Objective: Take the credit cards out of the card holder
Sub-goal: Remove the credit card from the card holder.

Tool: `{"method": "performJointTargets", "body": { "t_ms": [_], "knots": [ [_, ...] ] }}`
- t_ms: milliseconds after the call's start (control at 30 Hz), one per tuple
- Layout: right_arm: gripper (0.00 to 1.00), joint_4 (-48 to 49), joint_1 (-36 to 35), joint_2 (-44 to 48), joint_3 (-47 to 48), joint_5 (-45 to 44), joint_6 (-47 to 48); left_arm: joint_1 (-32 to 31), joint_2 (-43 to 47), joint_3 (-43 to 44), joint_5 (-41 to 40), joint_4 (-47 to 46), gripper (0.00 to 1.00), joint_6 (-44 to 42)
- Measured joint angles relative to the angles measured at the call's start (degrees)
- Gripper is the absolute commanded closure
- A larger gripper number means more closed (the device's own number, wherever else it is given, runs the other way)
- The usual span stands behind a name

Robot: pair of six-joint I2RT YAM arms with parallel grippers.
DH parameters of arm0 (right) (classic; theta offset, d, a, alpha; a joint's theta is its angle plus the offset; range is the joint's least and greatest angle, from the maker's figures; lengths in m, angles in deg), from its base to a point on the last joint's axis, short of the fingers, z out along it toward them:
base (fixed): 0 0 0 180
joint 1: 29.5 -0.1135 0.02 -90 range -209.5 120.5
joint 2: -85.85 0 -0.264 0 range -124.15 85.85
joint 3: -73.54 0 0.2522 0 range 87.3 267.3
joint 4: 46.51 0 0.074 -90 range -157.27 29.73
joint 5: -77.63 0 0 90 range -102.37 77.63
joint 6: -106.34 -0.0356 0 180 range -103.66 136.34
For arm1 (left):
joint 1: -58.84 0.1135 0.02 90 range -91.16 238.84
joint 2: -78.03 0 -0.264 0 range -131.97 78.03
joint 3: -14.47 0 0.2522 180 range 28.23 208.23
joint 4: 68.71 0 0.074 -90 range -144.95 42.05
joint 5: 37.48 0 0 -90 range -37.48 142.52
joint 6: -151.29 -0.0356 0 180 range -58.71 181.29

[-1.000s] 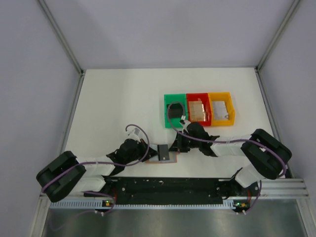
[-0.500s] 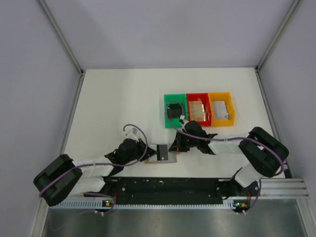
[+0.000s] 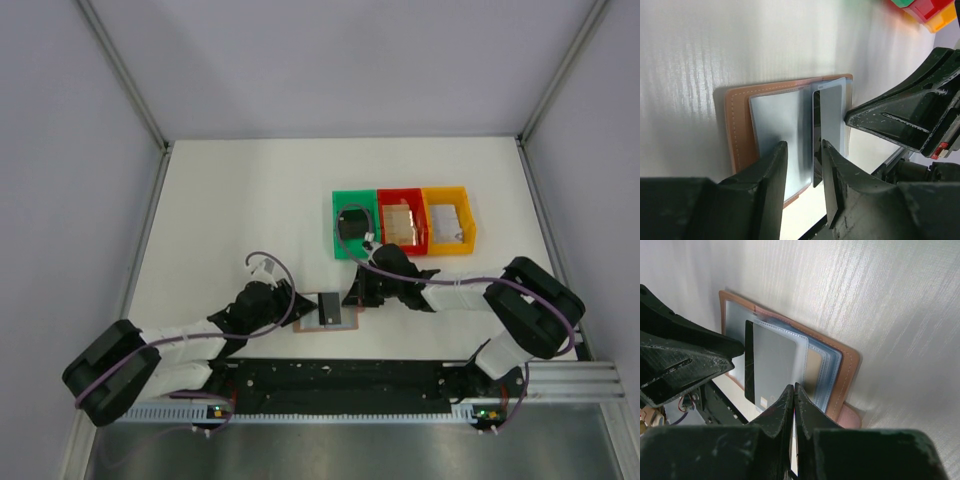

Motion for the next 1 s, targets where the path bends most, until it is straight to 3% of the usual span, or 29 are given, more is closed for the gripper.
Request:
{"method": "performJointTargets", "body": {
  "t_ms": [133, 400, 533, 700, 1000],
  "knots": [
    [1.0, 0.0, 0.0, 0.0, 0.0, 0.0, 0.0, 0.0, -2.4, 0.1, 1.7, -3.1, 0.55, -0.2],
    [1.0, 0.0, 0.0, 0.0, 0.0, 0.0, 0.0, 0.0, -7.9, 1.8, 5.5, -6.7, 0.58, -0.7],
    [1.0, 0.0, 0.0, 0.0, 0.0, 0.0, 0.0, 0.1, -11.2, 3.3, 7.5, -7.8, 0.71, -1.0],
    [1.0, 0.0, 0.0, 0.0, 0.0, 0.0, 0.0, 0.3, -14.4, 3.4, 9.2, -10.1, 1.0, -0.5],
    [1.0, -0.5, 0.0, -0.1, 0.3, 0.0, 0.1, 2.2, -12.2, 2.0, 11.5, -12.1, 1.0, -0.1]
  ]
}}
